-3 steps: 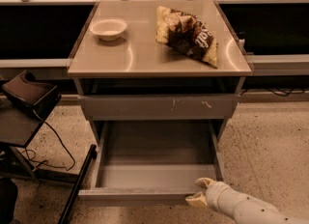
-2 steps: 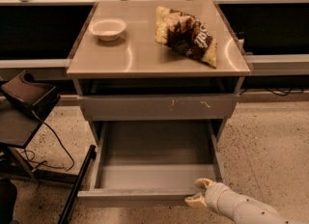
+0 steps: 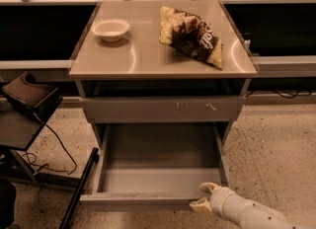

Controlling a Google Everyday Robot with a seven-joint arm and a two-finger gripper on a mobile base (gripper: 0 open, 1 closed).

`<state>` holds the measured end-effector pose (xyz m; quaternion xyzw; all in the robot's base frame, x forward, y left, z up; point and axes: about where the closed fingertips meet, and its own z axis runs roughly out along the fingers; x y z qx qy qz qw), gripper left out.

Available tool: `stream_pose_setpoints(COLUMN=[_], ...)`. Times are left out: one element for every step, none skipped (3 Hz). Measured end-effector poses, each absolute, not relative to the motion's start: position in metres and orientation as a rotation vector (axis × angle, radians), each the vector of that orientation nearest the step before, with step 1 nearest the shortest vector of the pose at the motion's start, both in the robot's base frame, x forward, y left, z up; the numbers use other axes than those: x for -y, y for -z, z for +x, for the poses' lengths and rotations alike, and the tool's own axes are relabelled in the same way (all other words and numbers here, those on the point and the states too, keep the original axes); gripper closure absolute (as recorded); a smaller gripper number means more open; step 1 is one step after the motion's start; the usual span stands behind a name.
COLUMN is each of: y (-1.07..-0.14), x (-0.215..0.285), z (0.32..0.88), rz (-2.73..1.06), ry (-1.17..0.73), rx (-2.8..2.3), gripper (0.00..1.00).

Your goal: Open middle drawer

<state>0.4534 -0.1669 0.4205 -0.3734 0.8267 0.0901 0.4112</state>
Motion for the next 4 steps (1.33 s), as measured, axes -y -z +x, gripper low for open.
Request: stream_pose_setpoints(y=[-0.4204, -0.4204, -0.4204, -0.4204], x=[0.1669, 0.1669, 0.1668, 0.1668], z=[0.4534, 0.4534, 0.4534, 0.4534], rz=[-0.940, -0.940, -0.940, -0.940], ry=[-0.227, -0.227, -0.227, -0.227], rx=[-2.080, -2.080, -2.080, -2.080], gripper=[0.34, 0.11, 0.00, 0.00])
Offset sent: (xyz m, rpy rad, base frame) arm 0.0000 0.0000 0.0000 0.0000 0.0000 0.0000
